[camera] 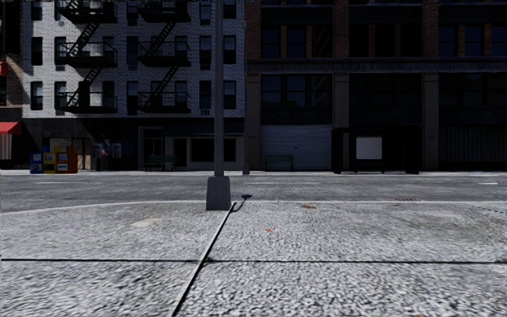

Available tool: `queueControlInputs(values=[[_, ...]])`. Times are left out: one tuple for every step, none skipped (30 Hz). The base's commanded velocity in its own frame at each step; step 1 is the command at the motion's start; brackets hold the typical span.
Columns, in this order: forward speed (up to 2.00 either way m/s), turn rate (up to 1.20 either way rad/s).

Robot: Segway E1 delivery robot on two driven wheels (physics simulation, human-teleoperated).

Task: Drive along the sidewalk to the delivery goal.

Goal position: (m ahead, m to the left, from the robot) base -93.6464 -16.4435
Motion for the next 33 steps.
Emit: queueControlInputs(values=[[0.00,-1.20],[0.00,-1.20],[0.00,-1.20],[0.00,-1.20],[0.00,-1.20],[0.00,-1.20],[0.00,-1.20],[0.00,-1.20],[0.00,-1.20],[0.00,-1.20],[0.00,-1.20],[0.00,-1.20],[0.00,-1.20],[0.00,-1.20],[0.00,-1.20],[0.00,-1.20],[0.00,-1.20],[0.00,-1.20],[0.00,-1.20],[0.00,-1.20],[0.00,-0.72],[0.00,-0.33],[0.00,-0.30],[0.00,-0.30],[0.00,-0.30],[0.00,-0.32],[0.00,-0.32],[0.00,-0.15],[0.00,-0.01],[0.00,-0.01],[0.38,0.00],[1.99,0.00],[2.00,0.00]])
